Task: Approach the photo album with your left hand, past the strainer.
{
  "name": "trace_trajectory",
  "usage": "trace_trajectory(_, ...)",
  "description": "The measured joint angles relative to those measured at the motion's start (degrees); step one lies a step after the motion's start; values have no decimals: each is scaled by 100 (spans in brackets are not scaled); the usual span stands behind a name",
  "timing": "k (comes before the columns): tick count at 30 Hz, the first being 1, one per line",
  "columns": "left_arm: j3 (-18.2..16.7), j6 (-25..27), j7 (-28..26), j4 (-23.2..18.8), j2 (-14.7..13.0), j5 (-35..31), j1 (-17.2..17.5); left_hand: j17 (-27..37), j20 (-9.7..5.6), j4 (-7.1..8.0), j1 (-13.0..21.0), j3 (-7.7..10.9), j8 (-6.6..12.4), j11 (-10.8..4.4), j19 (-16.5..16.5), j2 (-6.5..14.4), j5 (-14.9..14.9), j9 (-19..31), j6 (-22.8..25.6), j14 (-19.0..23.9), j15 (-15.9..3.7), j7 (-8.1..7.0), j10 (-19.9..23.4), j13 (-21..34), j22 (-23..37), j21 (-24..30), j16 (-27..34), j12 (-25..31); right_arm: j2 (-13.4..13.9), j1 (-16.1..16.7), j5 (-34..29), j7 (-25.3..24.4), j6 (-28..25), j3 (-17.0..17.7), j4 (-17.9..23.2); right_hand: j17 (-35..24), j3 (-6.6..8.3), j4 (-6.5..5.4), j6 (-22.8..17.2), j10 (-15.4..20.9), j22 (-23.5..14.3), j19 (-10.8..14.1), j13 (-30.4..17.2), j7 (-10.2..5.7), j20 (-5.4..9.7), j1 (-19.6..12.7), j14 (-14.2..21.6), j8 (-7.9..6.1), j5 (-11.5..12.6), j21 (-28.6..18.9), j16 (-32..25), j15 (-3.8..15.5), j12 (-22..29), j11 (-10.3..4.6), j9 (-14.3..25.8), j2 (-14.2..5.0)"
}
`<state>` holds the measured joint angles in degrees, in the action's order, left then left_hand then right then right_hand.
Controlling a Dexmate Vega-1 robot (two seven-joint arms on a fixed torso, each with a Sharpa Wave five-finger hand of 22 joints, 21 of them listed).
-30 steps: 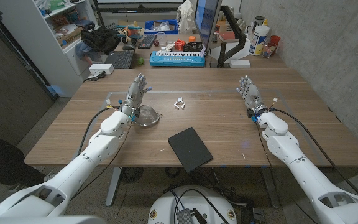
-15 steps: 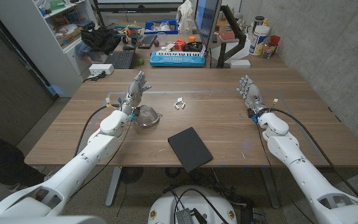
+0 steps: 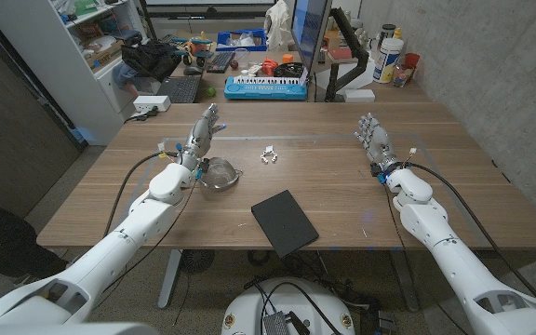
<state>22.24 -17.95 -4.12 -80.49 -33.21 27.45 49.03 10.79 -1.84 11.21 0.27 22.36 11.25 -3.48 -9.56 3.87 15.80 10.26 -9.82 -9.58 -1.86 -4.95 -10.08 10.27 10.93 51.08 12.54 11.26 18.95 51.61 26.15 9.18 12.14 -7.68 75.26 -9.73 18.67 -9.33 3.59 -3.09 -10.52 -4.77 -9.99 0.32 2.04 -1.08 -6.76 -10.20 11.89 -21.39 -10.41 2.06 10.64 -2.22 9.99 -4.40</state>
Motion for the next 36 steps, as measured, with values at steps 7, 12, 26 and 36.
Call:
trace_trajectory(7, 21, -32, -77, -65, -63, -203, 1, 0, 0, -23, 0, 23, 0, -3, 0, 0, 0, 0, 0, 0, 0, 0, 3, 0, -28, 0, 0, 0, -30, 1, -22, 17, 0, 12, -15, 0, 0, 0, 0, 0, 0, 0, 0, 0, 0, 0, 0, 0, 0, 0, 0, 0, 0, 0, 0, 0)
trace_trajectory(12, 38, -63, -102, -87, -101, -309, -7, 0, 0, -23, 22, 23, 0, -22, 0, 22, 0, 0, 0, 0, 0, 1, 22, 0, -28, 0, 0, 0, -49, -10, -37, 23, 0, 13, -40, 0, 0, 0, 0, 0, 0, 0, 0, 0, 0, 0, 0, 0, 0, 0, 0, 0, 0, 0, -1, 0)
trace_trajectory(26, 87, -205, -121, -96, -199, -638, -93, -10, 0, -63, 45, 63, 0, -21, 0, 45, 32, 0, 0, 0, 0, -61, 22, 0, -27, -24, -1, 22, -120, -86, -78, 37, 31, 10, -158, 0, -17, -17, 0, 0, -29, 0, 0, 0, 0, 0, 0, 0, 0, 22, 0, 0, 44, 0, 0, 0)
trace_trajectory(36, 128, -315, -93, -138, -274, -853, -147, -14, 0, -63, 107, 63, 0, -21, 0, 45, 33, -1, -24, 0, 0, -83, 22, -1, -55, -45, -1, 22, -164, -124, -106, 49, 74, -5, -226, 1, -17, -17, 0, 0, -29, 0, 0, 0, 0, 0, 0, 0, 0, 22, 0, 0, 44, 0, -1, 0)
